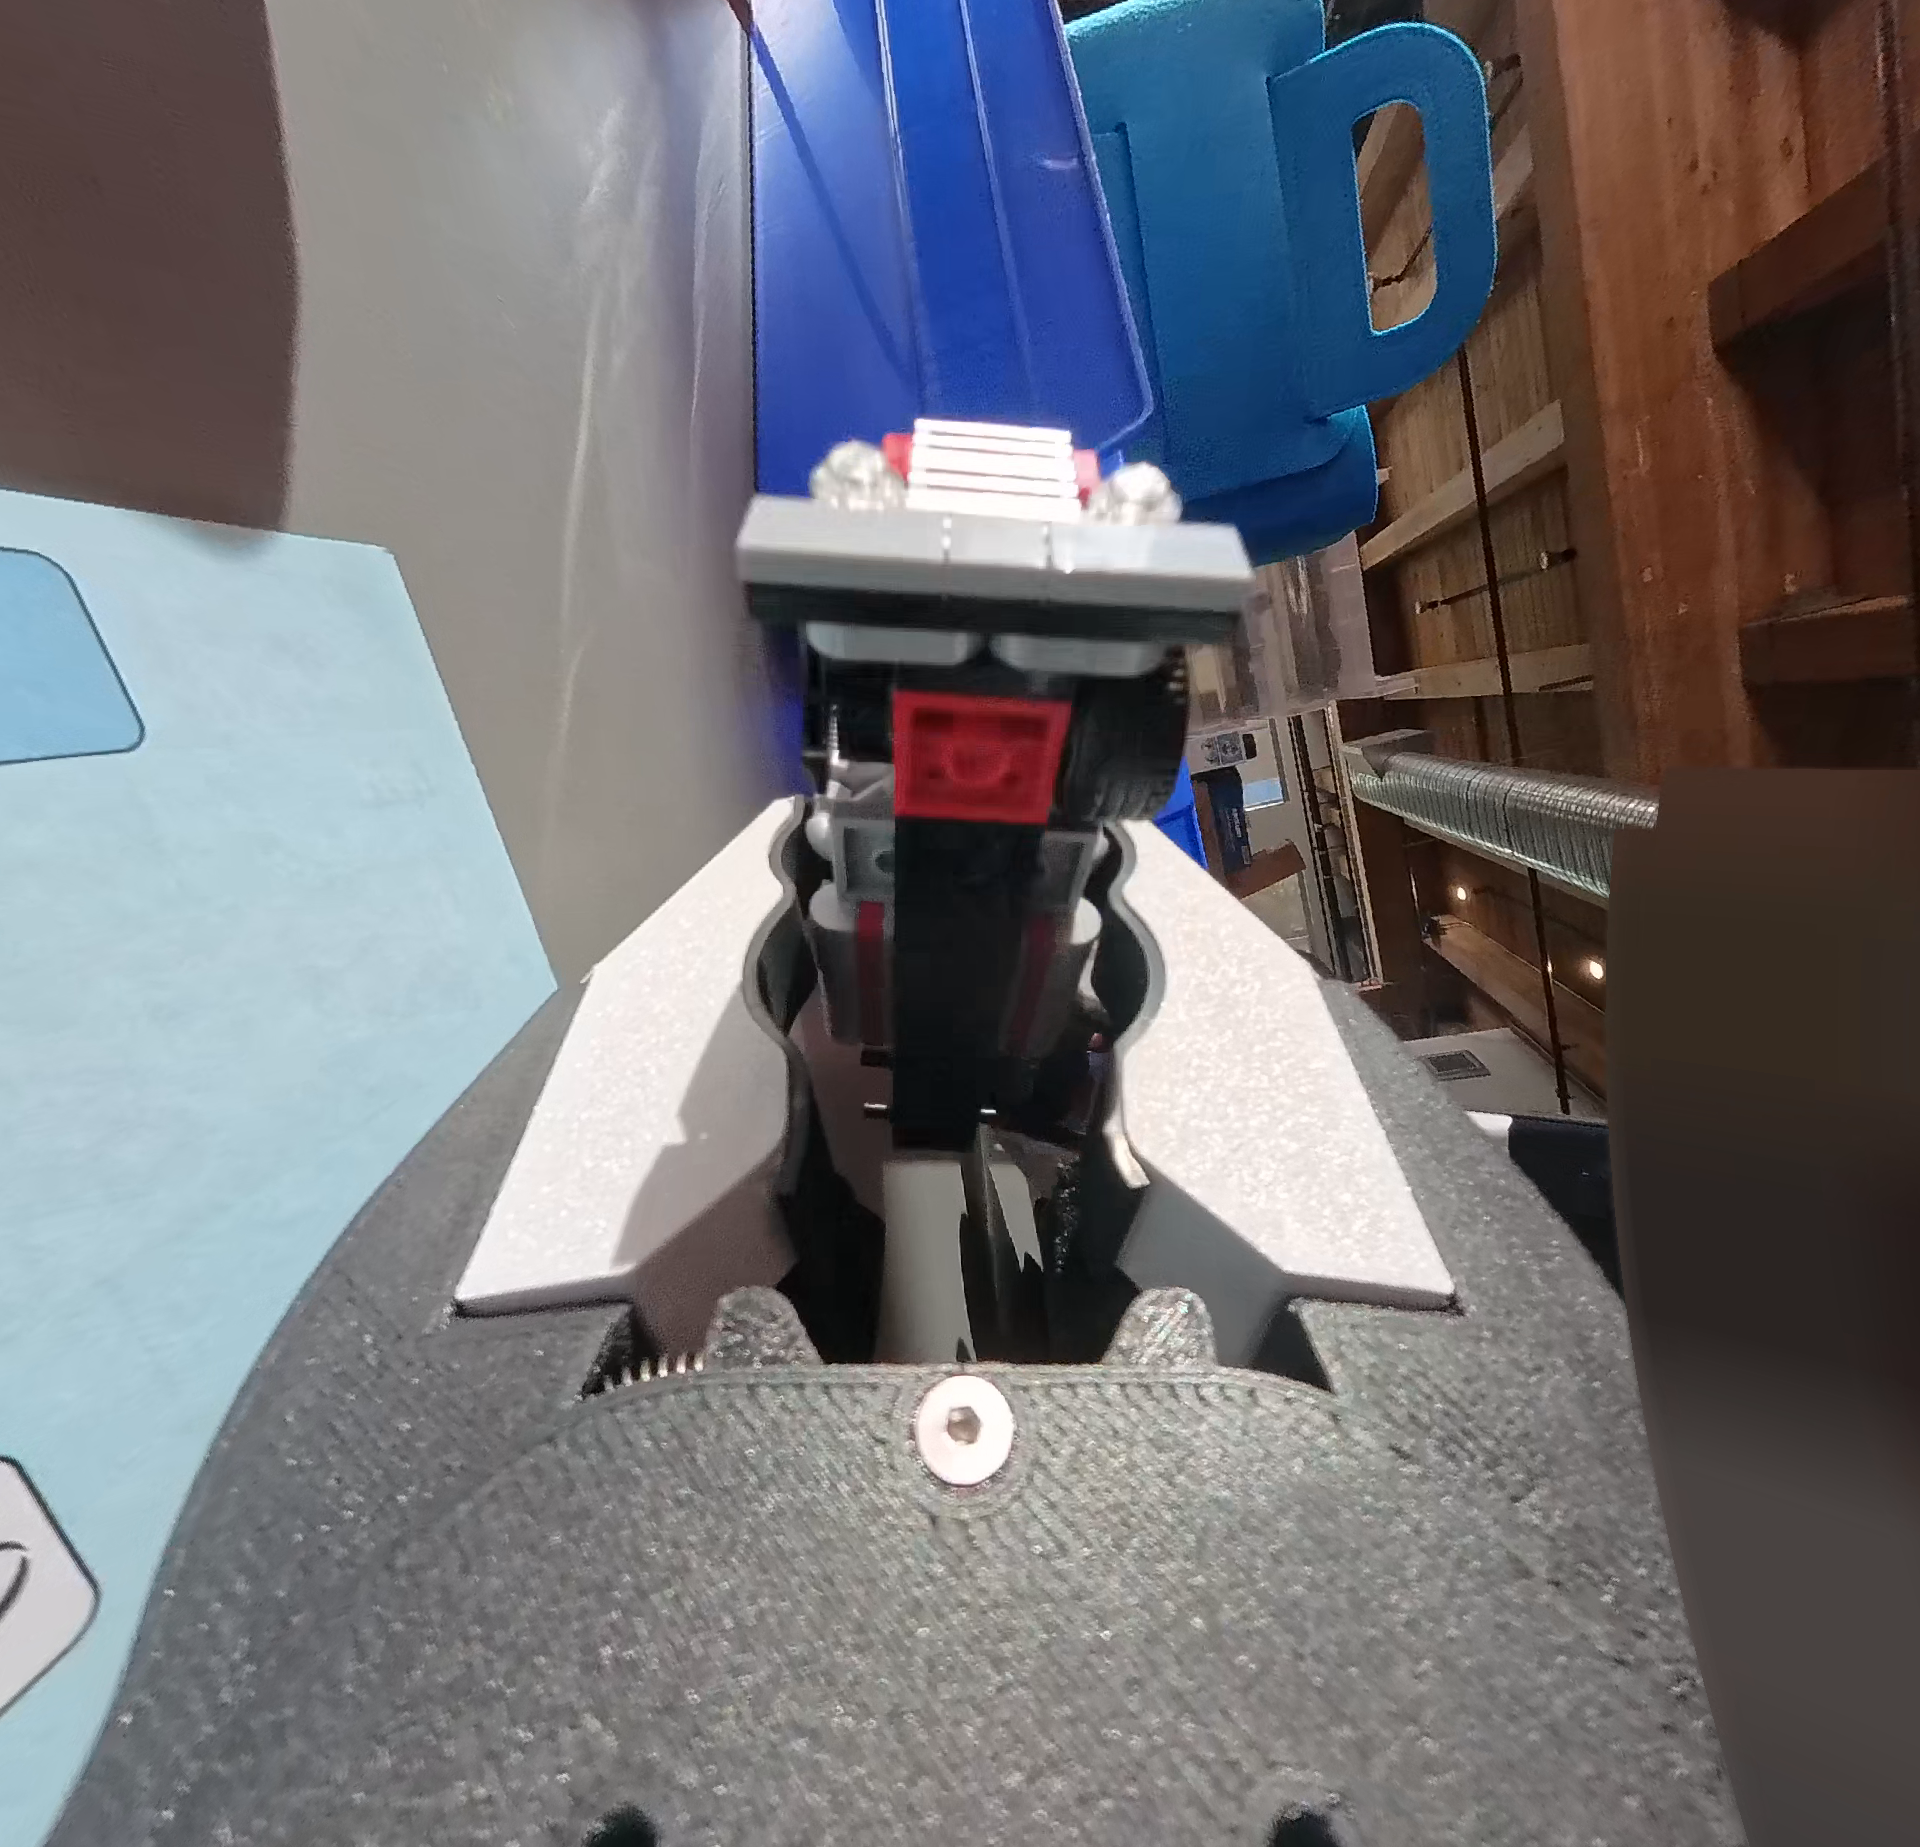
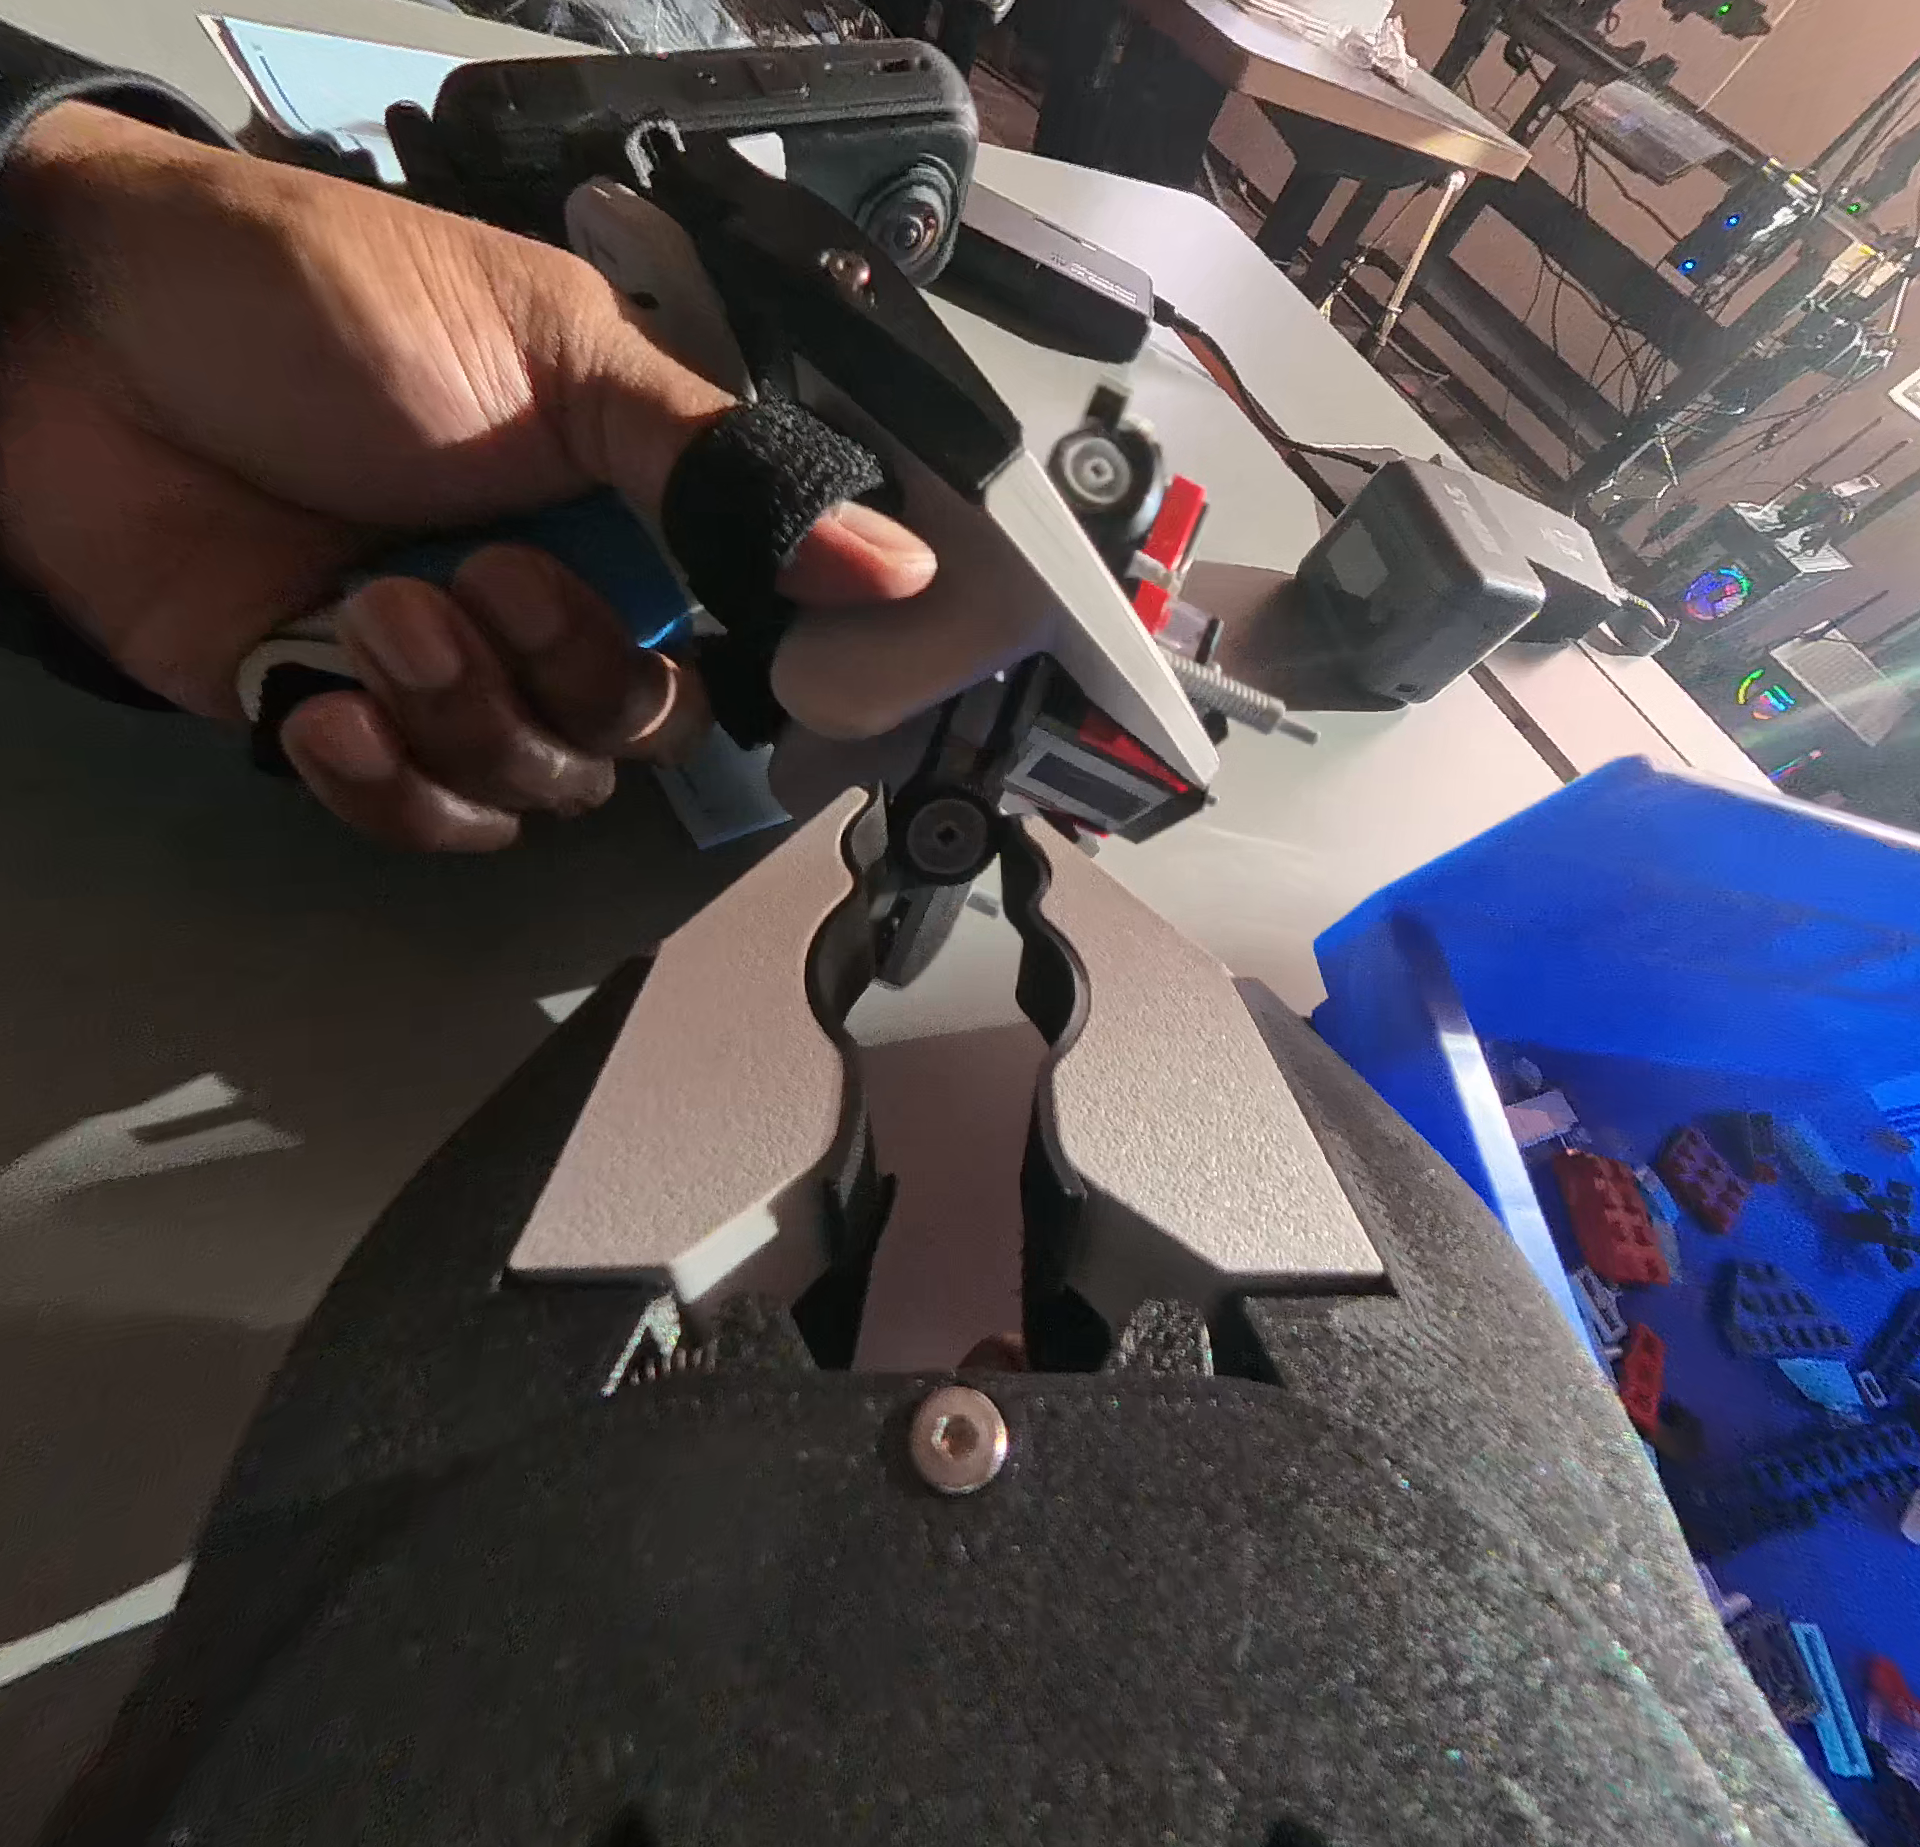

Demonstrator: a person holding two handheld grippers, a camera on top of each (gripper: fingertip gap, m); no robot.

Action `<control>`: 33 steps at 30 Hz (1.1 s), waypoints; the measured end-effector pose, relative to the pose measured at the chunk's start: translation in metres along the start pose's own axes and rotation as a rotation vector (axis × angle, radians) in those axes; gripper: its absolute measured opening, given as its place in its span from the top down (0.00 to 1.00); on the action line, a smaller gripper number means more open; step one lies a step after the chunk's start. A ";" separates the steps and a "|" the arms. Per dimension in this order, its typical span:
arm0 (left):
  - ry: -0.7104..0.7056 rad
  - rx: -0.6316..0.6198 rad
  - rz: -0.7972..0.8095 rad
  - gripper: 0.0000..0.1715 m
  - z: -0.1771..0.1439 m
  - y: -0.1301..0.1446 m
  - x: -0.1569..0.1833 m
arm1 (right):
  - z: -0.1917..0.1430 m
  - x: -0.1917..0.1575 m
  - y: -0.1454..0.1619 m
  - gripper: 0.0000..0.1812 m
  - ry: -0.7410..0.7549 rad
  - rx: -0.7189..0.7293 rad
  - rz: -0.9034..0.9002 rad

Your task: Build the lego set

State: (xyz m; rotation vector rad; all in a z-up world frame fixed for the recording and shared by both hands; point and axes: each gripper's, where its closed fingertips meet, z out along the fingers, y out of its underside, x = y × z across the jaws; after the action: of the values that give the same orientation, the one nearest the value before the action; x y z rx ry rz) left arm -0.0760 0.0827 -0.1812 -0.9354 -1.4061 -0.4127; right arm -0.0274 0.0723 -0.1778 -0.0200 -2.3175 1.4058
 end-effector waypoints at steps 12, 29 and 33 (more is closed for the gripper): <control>-0.019 0.026 0.010 0.69 -0.001 -0.004 -0.002 | 0.005 0.002 0.000 0.87 0.064 -0.105 -0.020; 0.057 0.023 -0.090 0.69 -0.001 -0.005 0.000 | 0.012 0.005 0.002 0.85 0.065 -0.098 0.078; 0.066 0.029 -0.110 0.69 -0.002 -0.007 0.000 | 0.011 0.005 -0.001 0.77 0.044 -0.067 0.134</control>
State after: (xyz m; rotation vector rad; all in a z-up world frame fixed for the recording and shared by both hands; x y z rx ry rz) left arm -0.0800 0.0765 -0.1792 -0.8161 -1.4034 -0.5001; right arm -0.0352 0.0635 -0.1792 -0.2274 -2.3639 1.3747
